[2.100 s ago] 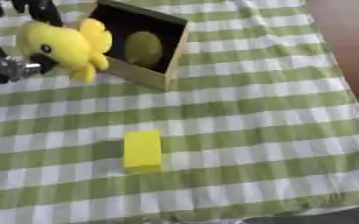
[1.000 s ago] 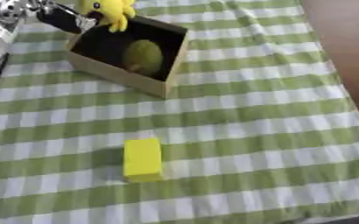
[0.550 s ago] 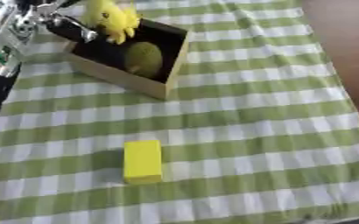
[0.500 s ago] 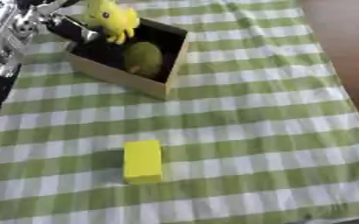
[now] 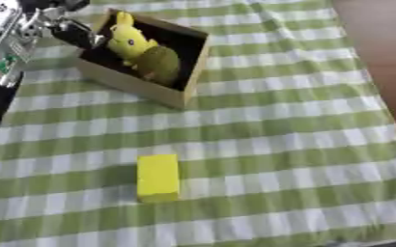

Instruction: Pick up objects on the table and place them in the box.

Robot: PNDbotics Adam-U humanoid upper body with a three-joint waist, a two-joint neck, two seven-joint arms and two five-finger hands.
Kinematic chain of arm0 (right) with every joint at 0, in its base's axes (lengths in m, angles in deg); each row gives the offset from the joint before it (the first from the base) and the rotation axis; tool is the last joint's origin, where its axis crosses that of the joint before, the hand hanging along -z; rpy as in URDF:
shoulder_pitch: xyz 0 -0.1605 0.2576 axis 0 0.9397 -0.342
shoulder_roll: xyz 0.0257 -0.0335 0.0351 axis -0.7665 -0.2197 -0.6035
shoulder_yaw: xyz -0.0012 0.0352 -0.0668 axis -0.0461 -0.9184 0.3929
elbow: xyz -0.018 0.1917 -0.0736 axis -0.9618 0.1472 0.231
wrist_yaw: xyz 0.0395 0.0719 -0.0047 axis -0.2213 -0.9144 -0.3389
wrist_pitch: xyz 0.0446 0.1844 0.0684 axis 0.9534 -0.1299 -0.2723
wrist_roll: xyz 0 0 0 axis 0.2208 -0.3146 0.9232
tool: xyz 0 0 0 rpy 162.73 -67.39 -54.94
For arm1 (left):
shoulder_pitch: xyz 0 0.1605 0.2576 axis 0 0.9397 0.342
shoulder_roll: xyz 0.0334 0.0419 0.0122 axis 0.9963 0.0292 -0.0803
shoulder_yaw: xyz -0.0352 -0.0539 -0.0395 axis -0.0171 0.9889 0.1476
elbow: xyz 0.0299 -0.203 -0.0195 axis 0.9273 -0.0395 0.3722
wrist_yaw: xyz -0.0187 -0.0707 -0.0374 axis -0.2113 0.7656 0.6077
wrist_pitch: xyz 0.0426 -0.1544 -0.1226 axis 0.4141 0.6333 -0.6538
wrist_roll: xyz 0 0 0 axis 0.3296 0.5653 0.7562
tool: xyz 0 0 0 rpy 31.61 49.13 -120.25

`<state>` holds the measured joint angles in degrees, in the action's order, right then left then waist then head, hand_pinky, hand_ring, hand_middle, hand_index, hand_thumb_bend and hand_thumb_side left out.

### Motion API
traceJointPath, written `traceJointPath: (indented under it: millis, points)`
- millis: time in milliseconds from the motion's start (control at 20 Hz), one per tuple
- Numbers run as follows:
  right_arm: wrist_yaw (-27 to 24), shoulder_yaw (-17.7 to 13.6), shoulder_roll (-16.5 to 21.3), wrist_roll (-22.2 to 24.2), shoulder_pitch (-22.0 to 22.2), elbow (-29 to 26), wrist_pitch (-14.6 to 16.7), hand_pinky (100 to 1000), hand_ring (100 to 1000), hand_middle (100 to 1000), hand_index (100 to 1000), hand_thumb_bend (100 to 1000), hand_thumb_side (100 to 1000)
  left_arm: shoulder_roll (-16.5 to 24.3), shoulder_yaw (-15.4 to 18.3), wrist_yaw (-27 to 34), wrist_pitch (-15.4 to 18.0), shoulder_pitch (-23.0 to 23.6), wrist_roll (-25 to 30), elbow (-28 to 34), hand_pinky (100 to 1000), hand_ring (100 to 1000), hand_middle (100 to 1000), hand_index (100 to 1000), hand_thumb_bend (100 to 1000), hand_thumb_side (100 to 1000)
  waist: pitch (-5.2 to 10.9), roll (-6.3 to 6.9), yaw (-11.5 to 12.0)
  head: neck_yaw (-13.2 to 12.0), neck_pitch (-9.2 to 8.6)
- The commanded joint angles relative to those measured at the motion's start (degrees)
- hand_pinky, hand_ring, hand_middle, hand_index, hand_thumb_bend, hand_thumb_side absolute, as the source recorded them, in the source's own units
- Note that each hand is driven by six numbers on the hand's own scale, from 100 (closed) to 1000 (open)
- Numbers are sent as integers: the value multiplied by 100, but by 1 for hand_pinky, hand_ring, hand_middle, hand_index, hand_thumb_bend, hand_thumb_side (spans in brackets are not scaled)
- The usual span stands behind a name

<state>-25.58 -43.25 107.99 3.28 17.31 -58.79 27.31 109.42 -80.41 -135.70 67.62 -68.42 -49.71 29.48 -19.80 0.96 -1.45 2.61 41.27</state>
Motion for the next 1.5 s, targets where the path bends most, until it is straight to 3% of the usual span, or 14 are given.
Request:
traceJointPath:
  millis: [50, 200, 350, 700, 1000, 1250, 1500]
  points:
    - [-38, -97, 133, 25, -29, -14, 22, 1000, 1000, 485, 895, 100, 523, 223, 67, 392, -62, -34, -117, 428, 760, 811, 773, 917, 219, 100, 112, 20, 5, 19, 9]
    - [-28, -120, 163, 20, 4, -14, 39, 1000, 1000, 486, 895, 100, 523, 566, -72, 1053, -62, 170, -84, 1253, 745, 792, 754, 903, 117, 100, 117, 45, 21, 62, 32]
    - [-18, -142, 200, -1, 45, -16, 52, 1000, 1000, 485, 895, 100, 523, 1094, -276, 1914, -170, 505, 289, 2380, 741, 788, 751, 901, 100, 103, 130, 76, 57, 114, 57]
    - [-50, -145, 241, -42, 67, -44, 51, 1000, 1000, 487, 894, 100, 523, 2308, -462, 3689, -949, 1466, 966, 5090, 738, 784, 751, 901, 100, 185, 194, 111, 107, 174, 86]
    - [-86, -121, 268, -89, 66, -80, 73, 1000, 1000, 488, 893, 100, 523, 2648, -808, 4186, -907, 1739, 1262, 5332, 751, 796, 764, 904, 100, 219, 252, 113, 134, 189, 118]
    - [-91, -118, 268, -120, 75, -88, 59, 1000, 1000, 488, 893, 100, 523, 2675, -1141, 3968, -914, 1845, 1581, 5336, 780, 819, 783, 907, 100, 207, 280, 119, 145, 212, 166]
    - [-82, -113, 262, -116, 92, -72, 20, 1000, 1000, 487, 894, 100, 523, 2571, -1421, 3646, -836, 1837, 1925, 5336, 811, 838, 786, 904, 100, 320, 316, 134, 178, 203, 230]
